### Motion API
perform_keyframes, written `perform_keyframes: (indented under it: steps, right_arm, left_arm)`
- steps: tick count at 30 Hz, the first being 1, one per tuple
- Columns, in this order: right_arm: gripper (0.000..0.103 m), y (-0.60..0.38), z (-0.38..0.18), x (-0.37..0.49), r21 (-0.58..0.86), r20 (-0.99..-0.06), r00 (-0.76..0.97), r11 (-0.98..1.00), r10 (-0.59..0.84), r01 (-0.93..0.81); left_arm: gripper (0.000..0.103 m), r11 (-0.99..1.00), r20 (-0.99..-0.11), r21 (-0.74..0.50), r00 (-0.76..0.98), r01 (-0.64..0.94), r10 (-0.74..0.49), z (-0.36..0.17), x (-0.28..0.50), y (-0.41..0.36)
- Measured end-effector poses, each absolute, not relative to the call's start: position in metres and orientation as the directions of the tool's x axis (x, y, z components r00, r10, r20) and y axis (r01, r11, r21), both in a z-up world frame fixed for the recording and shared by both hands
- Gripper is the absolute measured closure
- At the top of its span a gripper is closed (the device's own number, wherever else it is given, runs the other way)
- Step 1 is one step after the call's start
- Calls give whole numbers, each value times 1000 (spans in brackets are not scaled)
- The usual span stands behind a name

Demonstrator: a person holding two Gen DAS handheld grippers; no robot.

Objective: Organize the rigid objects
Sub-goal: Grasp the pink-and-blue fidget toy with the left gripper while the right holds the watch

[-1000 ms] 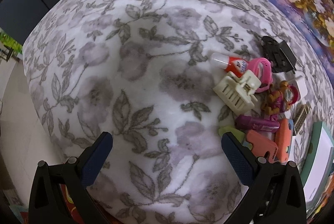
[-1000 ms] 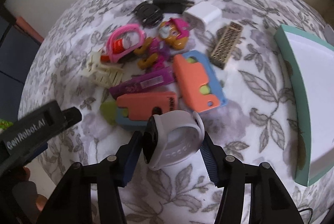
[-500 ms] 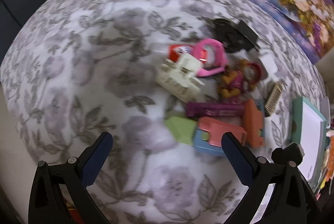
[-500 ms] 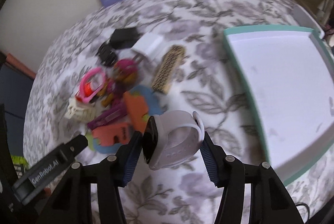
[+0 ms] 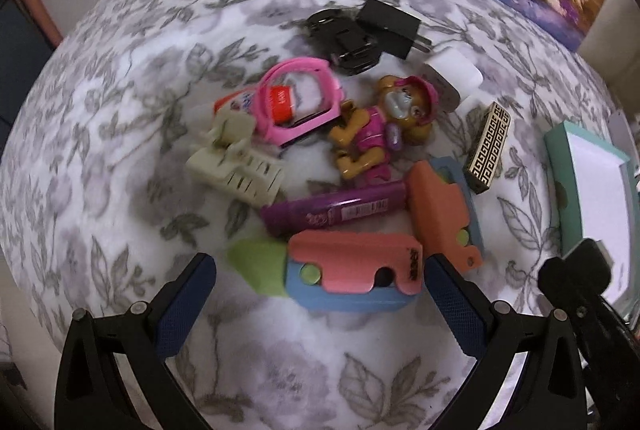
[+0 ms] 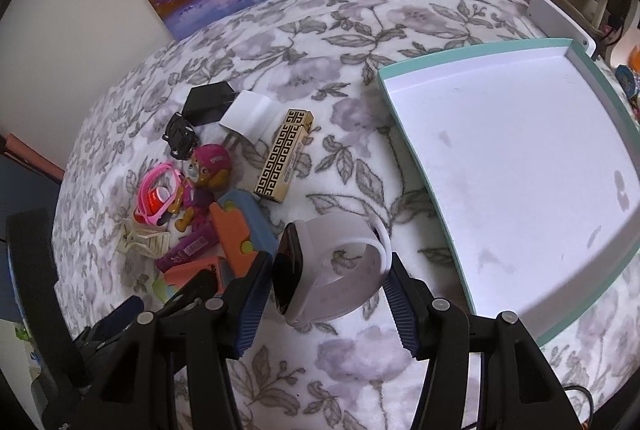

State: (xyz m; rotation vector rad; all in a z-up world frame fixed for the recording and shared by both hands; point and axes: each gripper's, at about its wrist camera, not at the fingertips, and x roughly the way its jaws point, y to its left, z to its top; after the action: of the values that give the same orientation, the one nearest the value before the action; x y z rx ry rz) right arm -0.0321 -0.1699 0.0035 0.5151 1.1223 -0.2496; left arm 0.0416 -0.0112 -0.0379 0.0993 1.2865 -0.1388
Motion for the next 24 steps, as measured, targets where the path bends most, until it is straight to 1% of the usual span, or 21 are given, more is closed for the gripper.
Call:
perform_keyframes:
  steps: [6, 15, 20, 24]
  right_arm:
    - [44, -175, 5, -33, 275, -902, 427, 849, 65, 451]
    - [44, -181, 1, -35, 284, -907, 414, 834, 73, 474]
    - [44, -181, 0, -35, 279, -910, 409, 834, 70, 477]
    - [44, -181, -1, -35, 277, -912, 405, 832, 69, 481]
  left_arm:
    - [0, 980, -968, 48, 249, 195, -3, -53, 52, -24]
    - [1, 979, -975, 33, 223, 202, -13, -61, 62, -26]
    - [10, 978, -972, 5, 231, 207, -44, -54, 46, -18]
    - [13, 974, -969, 15, 244, 225, -41, -45, 39, -21]
